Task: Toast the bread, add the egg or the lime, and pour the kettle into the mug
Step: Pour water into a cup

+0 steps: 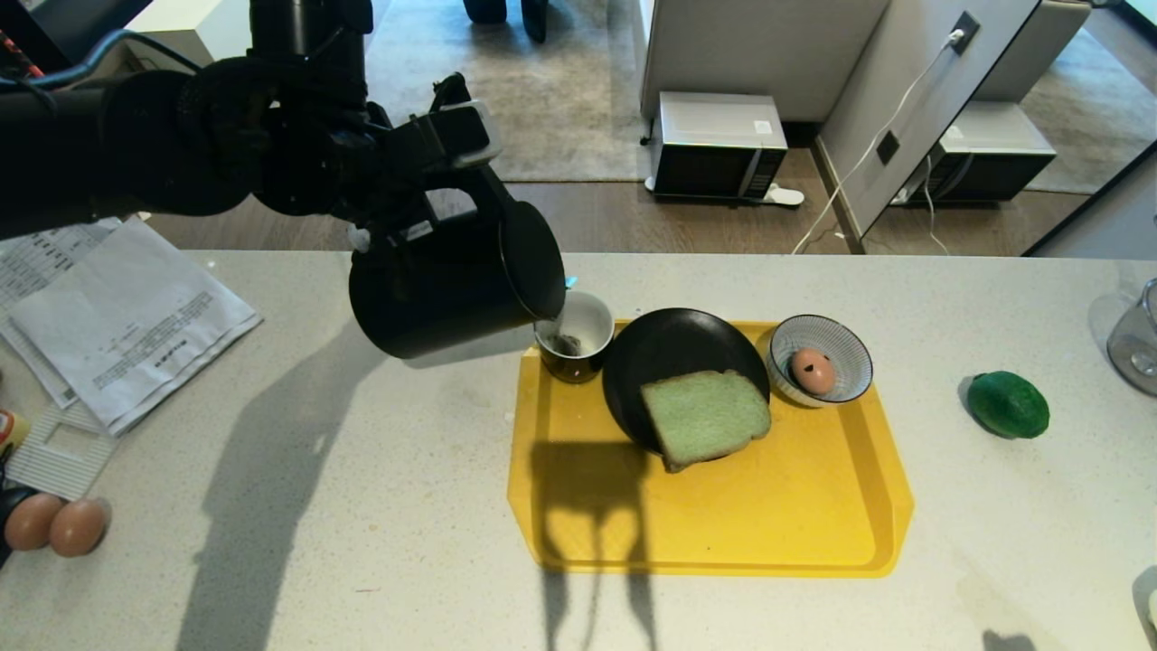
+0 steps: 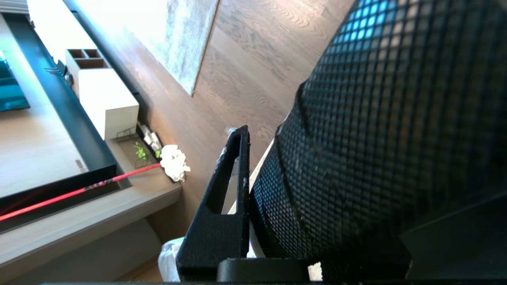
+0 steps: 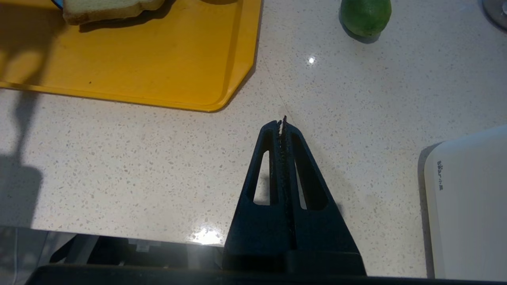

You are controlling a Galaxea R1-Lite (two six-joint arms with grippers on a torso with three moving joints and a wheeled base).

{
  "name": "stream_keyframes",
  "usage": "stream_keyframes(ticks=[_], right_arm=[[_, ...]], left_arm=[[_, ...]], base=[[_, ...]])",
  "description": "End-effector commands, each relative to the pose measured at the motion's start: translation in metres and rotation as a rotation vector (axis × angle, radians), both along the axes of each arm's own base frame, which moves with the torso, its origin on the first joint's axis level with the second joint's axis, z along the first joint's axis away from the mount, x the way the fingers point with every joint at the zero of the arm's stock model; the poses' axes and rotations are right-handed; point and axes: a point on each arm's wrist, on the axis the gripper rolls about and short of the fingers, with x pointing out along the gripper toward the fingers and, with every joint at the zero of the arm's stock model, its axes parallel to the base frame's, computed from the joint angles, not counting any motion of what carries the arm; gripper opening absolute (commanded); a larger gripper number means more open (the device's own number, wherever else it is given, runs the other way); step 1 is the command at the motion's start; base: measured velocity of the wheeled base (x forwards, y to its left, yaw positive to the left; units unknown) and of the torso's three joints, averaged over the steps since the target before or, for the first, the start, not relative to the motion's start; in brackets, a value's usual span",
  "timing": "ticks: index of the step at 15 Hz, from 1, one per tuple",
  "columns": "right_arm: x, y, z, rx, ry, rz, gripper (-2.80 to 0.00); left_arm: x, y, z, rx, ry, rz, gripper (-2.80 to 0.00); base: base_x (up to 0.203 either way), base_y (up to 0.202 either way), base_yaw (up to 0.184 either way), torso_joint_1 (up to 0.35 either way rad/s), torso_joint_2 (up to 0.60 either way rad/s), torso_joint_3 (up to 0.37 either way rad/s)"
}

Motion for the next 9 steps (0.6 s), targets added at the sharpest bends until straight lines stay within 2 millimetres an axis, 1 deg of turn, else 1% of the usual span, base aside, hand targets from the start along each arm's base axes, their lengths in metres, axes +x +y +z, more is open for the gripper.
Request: stream_keyframes(ticks=[1,9], right_arm=[[0.0,0.0,0.0,-0.002,0.001,0.001,-2.8],[0.0,0.0,0.0,-0.001,0.001,0.001,-2.8]], left_arm=[[-0.0003,-0.0012,0.0004,0.017,-0.002,0.002,-2.8],[-0.0022,-0.0039,-0.0004,0.075,0.004,0.019,-2.8]], base=[[0.0,0.0,0.0,0.0,0.0,0.0],[0.0,0.0,0.0,0.0,0.0,0.0]])
